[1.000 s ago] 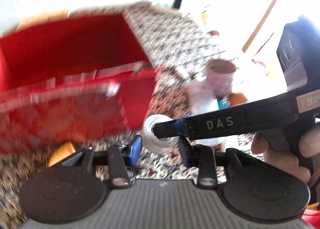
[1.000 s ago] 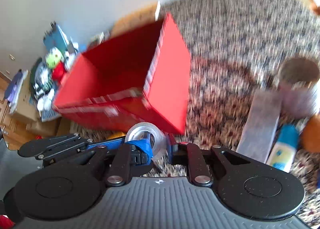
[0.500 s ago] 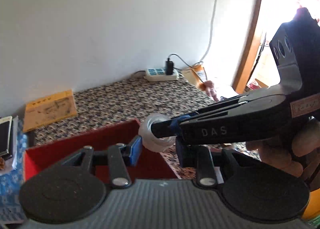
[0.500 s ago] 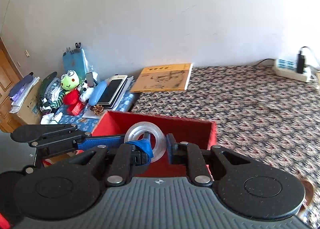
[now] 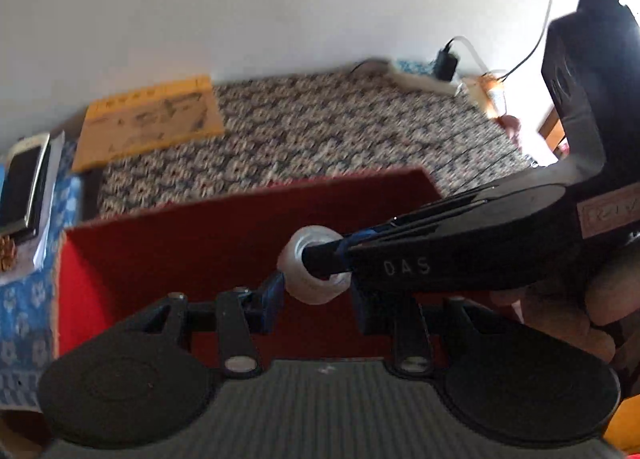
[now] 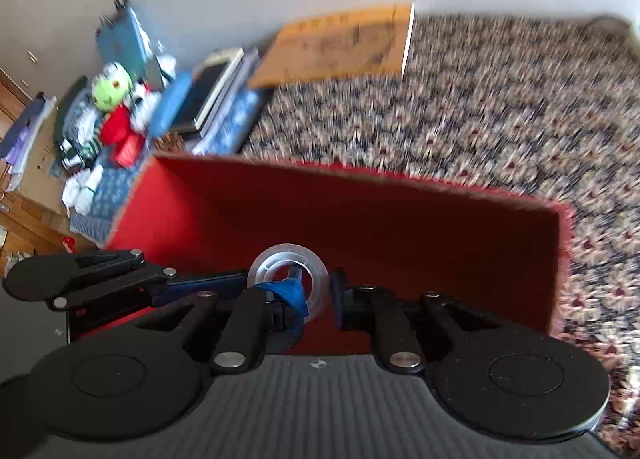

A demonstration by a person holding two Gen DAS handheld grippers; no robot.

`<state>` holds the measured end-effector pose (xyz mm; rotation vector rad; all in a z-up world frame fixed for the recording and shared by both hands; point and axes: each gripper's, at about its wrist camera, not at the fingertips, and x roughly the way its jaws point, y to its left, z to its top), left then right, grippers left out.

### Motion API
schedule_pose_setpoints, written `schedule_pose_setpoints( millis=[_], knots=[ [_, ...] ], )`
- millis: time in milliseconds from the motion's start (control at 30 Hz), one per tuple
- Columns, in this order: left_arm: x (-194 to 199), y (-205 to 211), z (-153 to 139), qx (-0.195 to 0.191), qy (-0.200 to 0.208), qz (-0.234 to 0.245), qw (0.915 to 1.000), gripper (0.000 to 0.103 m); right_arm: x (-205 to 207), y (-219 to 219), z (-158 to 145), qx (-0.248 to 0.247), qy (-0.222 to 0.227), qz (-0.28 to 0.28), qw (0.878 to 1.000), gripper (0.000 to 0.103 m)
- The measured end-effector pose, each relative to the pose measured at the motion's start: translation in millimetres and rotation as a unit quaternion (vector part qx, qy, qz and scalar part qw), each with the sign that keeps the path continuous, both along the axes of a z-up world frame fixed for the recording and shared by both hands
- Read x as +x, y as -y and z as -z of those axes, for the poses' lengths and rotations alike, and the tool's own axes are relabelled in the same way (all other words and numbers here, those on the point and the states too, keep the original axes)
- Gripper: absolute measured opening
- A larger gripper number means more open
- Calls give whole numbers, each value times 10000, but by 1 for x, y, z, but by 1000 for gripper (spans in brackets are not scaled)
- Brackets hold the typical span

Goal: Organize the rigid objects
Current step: 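Carry the tape roll with the right gripper down into the red box, then open the right gripper to release the tape roll and lift out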

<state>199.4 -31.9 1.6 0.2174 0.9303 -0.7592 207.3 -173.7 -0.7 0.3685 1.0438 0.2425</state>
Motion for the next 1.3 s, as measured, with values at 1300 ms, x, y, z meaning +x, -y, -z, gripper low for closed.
schedule_pose_setpoints(
  millis=[1300],
  knots=[
    [7, 14, 5, 1006, 339, -1364, 9850, 55, -8, 36, 7, 320, -173, 464, 9983, 0]
  ],
)
